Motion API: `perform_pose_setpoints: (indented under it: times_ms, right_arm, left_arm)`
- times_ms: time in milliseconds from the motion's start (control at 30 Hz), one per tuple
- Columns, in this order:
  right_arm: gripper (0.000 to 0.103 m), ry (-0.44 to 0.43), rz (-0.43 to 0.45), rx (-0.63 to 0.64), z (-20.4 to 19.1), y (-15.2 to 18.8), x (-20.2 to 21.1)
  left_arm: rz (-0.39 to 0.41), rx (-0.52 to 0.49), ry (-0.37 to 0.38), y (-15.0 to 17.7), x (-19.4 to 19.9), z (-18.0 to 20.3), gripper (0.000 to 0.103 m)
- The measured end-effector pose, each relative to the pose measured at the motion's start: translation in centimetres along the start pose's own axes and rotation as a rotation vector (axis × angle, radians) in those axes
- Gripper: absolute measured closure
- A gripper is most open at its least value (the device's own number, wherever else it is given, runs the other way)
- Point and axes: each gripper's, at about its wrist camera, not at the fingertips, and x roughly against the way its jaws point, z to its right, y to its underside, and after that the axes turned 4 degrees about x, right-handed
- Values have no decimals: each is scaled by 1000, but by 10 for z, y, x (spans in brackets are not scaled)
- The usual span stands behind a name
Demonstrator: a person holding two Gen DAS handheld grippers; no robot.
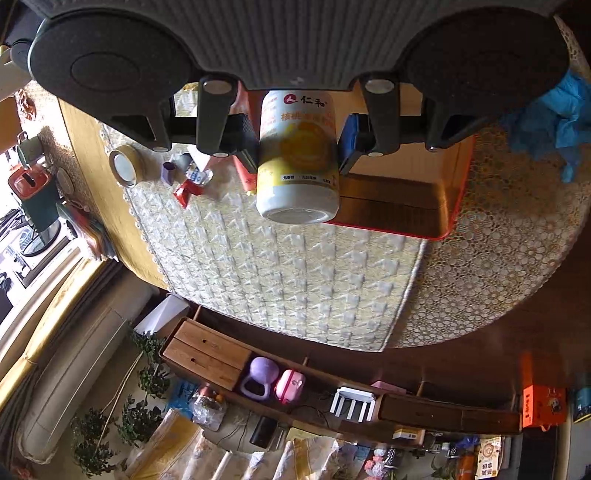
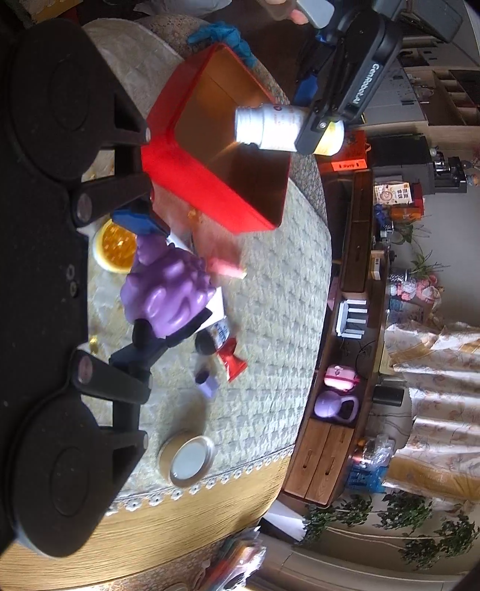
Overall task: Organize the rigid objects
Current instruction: 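Carry the bottle and purple toy over the red tin box with both grippers, then lower the bottle and purple toy into the tin and open both grippers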
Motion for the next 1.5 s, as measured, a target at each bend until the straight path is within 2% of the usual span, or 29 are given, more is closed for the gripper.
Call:
perform_pose_setpoints:
  times_ms: [200, 400, 567, 867, 933, 1100, 1333, 1433, 1500]
  right_arm:
    - [45, -76, 43, 100, -52, -37, -17]
    - [45, -136, -6, 174, -94, -60, -59]
    - [45, -135, -58, 201, -108, -63, -88]
    - [43, -134, -119, 223, -117, -57, -114]
    - [40, -137, -107, 224, -117, -57, -114]
    - [39, -135, -91, 241, -120, -56, -107]
    - [33, -150, -60, 189, -105, -52, -78]
    - [32, -155, -49, 164, -98, -51, -65]
    - [32, -165, -43, 143, -92, -51, -55]
  left_arm:
    - [-32, -10, -69, 0, -5, -30, 59]
    - [-77, -20, -119, 0, -26, -48, 59]
    - [-95, -42, -132, -2, -42, -54, 59]
    - [-118, -42, -140, -5, -67, -59, 59]
    - [-116, -50, -139, -4, -71, -58, 59]
    - [-121, -62, -139, -2, -73, -54, 59]
    - [-104, -47, -175, -1, -67, -57, 58]
    - [-88, -40, -164, 0, -59, -58, 45]
    - [-77, -37, -164, 0, -54, -57, 44]
